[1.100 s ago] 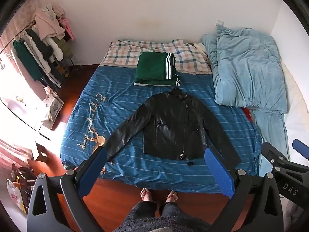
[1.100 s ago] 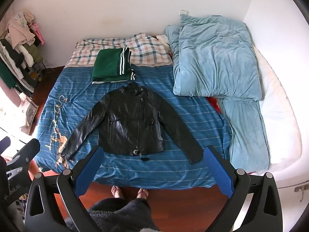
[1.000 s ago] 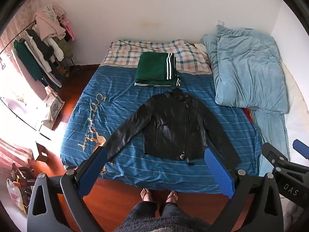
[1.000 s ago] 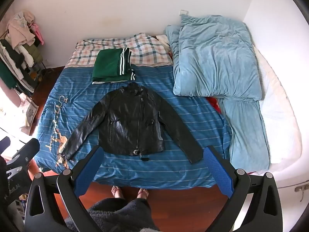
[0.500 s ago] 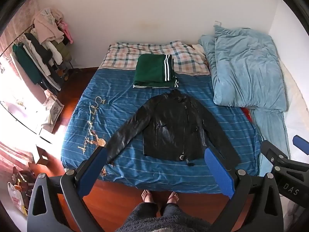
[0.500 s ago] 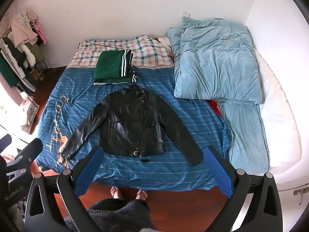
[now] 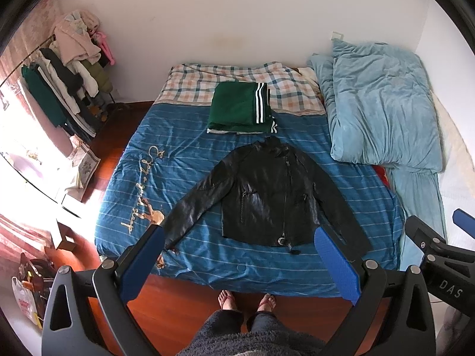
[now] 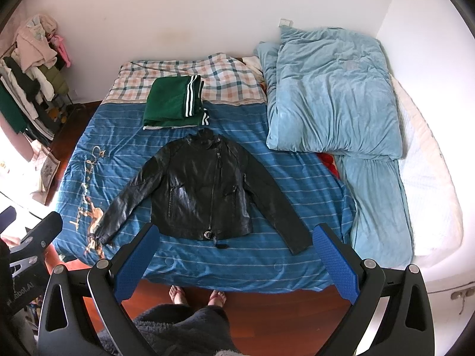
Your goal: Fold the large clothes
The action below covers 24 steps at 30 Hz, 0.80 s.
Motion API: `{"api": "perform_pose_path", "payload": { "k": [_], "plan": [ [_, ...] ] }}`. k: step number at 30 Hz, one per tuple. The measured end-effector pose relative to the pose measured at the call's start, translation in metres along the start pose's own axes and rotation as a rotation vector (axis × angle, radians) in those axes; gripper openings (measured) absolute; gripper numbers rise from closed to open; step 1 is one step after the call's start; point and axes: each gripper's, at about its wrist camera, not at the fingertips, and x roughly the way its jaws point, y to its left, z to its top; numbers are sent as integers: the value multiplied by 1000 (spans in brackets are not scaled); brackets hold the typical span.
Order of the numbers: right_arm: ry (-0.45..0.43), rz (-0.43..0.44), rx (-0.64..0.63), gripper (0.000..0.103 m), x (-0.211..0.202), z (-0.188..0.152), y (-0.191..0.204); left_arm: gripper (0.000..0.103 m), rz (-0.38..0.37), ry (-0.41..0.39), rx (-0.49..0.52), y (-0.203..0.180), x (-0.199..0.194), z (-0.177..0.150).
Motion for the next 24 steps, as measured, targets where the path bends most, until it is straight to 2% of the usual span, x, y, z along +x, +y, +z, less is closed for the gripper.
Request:
{"api": "perform_pose_path", "payload": {
  "k": [24],
  "plan": [
    [-4, 2, -3, 103, 0, -1, 1, 103, -2, -4, -1, -1, -1, 4]
  ]
}}
